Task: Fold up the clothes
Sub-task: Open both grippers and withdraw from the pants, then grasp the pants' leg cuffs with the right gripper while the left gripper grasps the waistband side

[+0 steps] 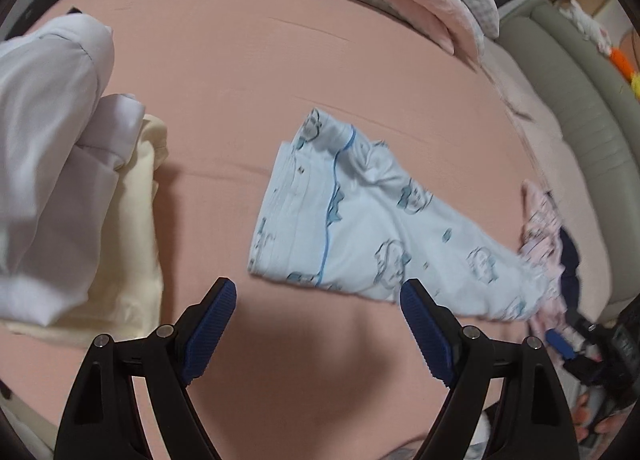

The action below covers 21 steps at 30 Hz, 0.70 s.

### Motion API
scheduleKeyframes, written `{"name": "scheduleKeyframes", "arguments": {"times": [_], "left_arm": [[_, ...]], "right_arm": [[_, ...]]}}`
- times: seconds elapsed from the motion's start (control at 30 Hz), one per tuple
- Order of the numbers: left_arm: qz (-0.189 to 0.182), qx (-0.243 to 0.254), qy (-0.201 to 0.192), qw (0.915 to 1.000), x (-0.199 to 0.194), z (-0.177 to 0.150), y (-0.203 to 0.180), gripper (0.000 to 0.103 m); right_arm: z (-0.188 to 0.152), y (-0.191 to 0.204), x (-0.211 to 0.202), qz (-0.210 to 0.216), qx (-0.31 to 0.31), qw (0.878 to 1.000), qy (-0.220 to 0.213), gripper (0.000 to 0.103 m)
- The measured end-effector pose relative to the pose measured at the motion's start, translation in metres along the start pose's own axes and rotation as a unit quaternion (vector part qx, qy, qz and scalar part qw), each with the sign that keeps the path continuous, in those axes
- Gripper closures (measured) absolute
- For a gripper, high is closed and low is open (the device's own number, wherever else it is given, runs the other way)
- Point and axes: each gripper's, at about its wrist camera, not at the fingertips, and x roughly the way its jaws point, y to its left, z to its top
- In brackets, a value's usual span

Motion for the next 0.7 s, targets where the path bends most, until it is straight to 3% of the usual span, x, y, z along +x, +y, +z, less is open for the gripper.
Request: {"name": "scheduleKeyframes", "arguments": {"times": [0.2, 0.3, 0.7], "left_arm": [[0.009, 0.016, 0.016, 0.9997, 0.011, -0.023, -0.010, 0.019], [-0.001, 0.001, 0.027, 0.9996, 0.019, -0.031, -0.008, 0.019], [-0.088, -0.084, 0.059, 0.9909, 0.032, -0.048, 0.009, 0.019]], "right_arm": [[-0.011, -0.010, 0.010, -0.007, 0.039, 0.999, 0.006, 0.029], [-0.016, -0.012, 0.014, -0.015, 0.053, 0.998, 0.004, 0.029], [-0.021, -0.006, 0.040, -0.009, 0.083, 0.996, 0.013, 0.029]]}}
